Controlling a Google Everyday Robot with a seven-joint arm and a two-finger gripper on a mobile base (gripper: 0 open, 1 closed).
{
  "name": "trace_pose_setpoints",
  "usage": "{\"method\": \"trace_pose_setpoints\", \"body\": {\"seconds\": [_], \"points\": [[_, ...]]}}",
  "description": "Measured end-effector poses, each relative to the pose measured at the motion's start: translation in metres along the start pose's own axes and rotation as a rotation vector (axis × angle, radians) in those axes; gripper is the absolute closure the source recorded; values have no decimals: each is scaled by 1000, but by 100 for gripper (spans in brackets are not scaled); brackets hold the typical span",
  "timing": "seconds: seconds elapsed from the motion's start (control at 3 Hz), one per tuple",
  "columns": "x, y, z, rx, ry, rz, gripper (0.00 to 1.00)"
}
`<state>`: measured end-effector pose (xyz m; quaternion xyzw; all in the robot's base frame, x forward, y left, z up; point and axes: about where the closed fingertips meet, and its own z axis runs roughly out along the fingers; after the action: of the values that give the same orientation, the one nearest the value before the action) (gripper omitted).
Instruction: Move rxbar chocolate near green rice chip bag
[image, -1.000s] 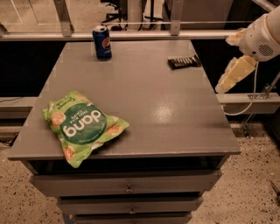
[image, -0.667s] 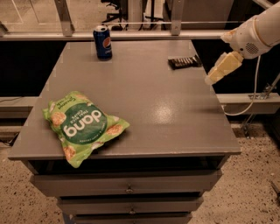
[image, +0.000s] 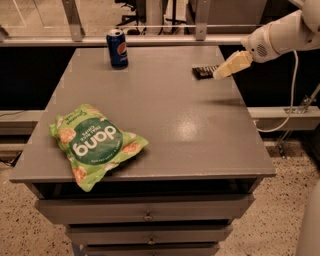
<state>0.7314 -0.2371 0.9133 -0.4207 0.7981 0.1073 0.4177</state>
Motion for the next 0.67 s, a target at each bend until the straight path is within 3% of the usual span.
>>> {"method": "trace_pose_setpoints", "body": {"seconds": [0.33,0.67], "points": [[-6,-16,38,13,-48,77,0],[-6,-25,71,13,-51,119,0]]}}
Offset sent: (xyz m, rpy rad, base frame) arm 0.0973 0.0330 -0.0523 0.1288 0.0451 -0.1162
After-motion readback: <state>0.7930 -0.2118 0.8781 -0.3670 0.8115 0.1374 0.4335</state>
